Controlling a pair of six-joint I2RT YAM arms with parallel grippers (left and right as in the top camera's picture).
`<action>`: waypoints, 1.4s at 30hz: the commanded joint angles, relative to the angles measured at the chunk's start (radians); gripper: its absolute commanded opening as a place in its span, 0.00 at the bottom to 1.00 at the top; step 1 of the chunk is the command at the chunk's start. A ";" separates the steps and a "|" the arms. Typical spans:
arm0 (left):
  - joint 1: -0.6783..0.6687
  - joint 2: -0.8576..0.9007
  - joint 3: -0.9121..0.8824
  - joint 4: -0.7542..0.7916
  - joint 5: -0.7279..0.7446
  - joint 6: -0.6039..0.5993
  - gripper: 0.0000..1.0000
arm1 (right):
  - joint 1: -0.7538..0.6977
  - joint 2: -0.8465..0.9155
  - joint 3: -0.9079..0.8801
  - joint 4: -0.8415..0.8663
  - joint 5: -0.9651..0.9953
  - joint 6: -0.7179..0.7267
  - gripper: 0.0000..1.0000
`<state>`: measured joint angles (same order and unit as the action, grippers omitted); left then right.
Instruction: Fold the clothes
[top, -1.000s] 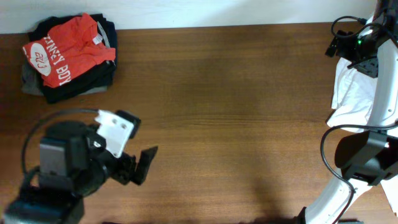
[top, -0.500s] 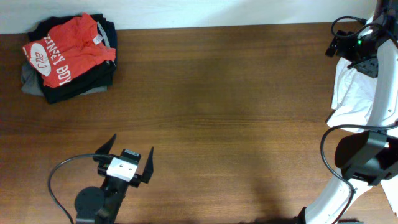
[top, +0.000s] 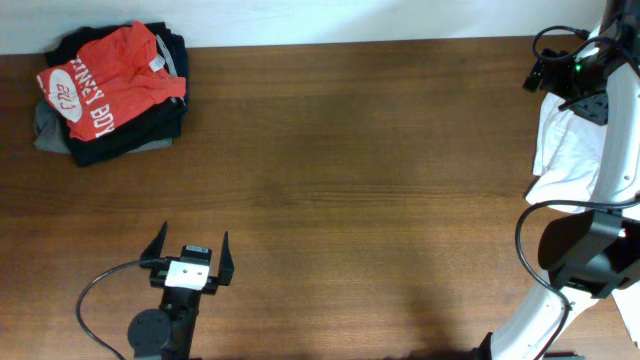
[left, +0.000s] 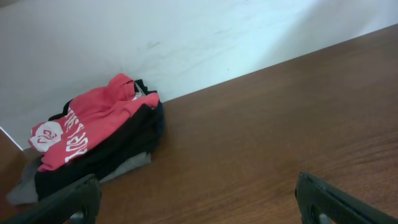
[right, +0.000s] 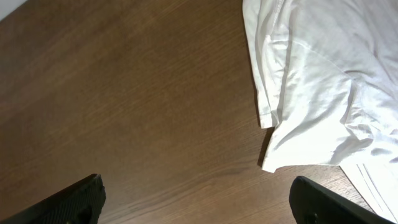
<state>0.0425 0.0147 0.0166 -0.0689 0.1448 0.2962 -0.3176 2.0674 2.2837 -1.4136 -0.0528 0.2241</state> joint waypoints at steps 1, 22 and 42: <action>0.006 -0.010 -0.008 0.000 -0.007 0.000 0.99 | -0.003 0.000 0.010 -0.001 -0.002 -0.003 0.98; 0.006 -0.010 -0.008 0.000 -0.008 0.000 0.99 | 0.033 -0.148 0.010 0.000 -0.003 -0.003 0.98; 0.006 -0.010 -0.008 0.000 -0.008 0.000 0.99 | 0.124 -1.117 -0.029 -0.039 0.068 -0.011 0.99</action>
<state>0.0425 0.0147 0.0166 -0.0685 0.1444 0.2962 -0.2310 0.9901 2.2902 -1.4429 -0.0212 0.2230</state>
